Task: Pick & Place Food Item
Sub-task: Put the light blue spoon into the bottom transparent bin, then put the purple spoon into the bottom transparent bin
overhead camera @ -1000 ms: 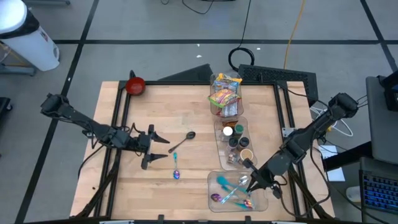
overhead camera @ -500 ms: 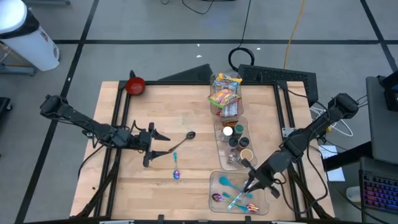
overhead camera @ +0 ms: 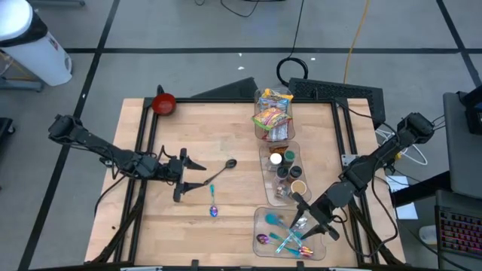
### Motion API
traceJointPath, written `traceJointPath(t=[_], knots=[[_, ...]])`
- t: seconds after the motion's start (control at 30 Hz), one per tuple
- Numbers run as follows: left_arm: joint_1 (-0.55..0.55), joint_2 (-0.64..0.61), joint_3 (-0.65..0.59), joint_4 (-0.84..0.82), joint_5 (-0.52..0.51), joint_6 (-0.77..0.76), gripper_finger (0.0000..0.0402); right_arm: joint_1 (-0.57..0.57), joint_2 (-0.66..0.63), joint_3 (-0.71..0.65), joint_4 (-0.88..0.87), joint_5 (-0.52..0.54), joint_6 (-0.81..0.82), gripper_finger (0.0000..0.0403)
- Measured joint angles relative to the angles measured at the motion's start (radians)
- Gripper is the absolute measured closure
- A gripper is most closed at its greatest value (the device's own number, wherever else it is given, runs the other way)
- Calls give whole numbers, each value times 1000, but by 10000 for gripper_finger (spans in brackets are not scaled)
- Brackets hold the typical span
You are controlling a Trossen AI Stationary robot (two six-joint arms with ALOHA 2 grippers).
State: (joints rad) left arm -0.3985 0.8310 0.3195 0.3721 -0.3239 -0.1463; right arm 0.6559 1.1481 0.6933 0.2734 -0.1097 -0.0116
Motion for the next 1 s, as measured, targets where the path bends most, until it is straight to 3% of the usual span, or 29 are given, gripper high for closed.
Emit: traceJointPath(t=[0.27,0.53,0.7,0.83,1.0], knots=[[0,0,0,0,0,0,119,0,0,0,55,2,-15,153],[0,10,0,3,0,-95,119,0,1,0,227,3,-145,150],[0,103,0,19,1,-259,119,-2,0,0,326,4,-247,153],[0,198,16,10,1,-297,119,-8,0,0,355,4,-271,153],[32,302,142,-211,-20,-398,119,-9,-5,0,362,10,-288,153]])
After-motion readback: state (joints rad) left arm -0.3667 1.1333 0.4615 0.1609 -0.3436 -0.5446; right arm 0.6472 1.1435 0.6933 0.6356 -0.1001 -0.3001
